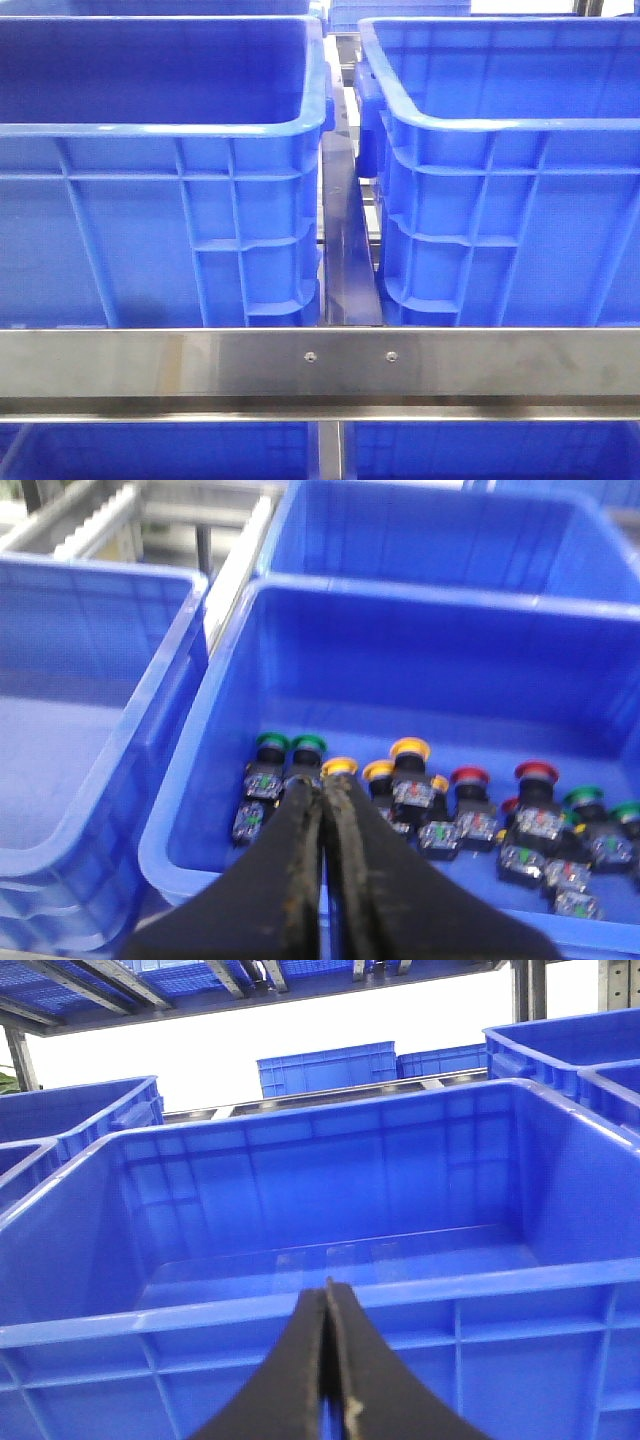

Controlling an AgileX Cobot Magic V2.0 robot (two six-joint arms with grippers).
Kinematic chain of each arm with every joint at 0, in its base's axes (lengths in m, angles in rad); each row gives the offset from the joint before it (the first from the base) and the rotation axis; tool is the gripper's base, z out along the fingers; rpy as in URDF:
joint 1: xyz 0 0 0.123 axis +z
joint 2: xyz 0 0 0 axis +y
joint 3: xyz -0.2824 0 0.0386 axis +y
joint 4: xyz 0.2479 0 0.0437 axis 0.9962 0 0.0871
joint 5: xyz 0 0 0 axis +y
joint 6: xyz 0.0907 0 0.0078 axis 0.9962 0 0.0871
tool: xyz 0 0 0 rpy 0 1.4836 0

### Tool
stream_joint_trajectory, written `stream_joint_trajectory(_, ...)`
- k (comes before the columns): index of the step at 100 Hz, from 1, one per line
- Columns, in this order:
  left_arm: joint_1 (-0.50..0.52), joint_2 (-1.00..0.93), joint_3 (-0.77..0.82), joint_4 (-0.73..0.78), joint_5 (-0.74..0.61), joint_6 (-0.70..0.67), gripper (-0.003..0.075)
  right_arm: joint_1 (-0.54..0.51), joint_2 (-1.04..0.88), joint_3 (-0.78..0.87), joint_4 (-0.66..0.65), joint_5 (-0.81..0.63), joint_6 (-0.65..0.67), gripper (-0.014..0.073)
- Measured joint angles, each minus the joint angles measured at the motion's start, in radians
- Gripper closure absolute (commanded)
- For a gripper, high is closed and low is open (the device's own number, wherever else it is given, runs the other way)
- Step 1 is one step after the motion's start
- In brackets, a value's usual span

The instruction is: Pick red and yellow buttons and place in box

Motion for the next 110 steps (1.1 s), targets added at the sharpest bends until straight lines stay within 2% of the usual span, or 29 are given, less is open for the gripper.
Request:
stream_joint_trajectory(21,0.000,0.203,-0.119,-0.010,0.082,0.025,0.0739,0.000,0.000,0.000,0.000,0.000,0.000,0.0662)
stream_joint_trajectory(54,0.000,0.365,-0.129,-0.023,0.122,0.084,0.0718,0.000,0.000,0.000,0.000,0.000,0.000,0.0662)
stream_joint_trajectory(63,0.000,0.371,-0.129,-0.046,0.122,0.106,0.0614,0.000,0.000,0.000,0.000,0.000,0.000,0.0662)
stream_joint_trajectory(68,0.000,0.372,-0.129,-0.056,0.122,0.119,0.0523,0.000,0.000,0.000,0.000,0.000,0.000,0.0662)
stream_joint_trajectory(78,0.000,0.372,-0.129,-0.063,0.122,0.128,0.0290,0.000,0.000,0.000,0.000,0.000,0.000,0.0662)
stream_joint_trajectory(83,0.000,0.372,-0.129,-0.064,0.122,0.130,0.0218,0.000,0.000,0.000,0.000,0.000,0.000,0.0662)
stream_joint_trajectory(89,0.000,0.372,-0.130,-0.072,0.116,0.130,0.0188,0.000,0.000,0.000,0.000,0.000,0.000,0.0662)
stream_joint_trajectory(100,0.000,0.372,-0.130,-0.126,0.107,0.135,0.0207,0.000,0.000,0.000,0.000,0.000,0.000,0.0662)
stream_joint_trajectory(110,0.000,0.383,-0.130,-0.207,0.100,0.207,0.0211,0.000,0.000,0.000,0.000,0.000,0.000,0.0662)
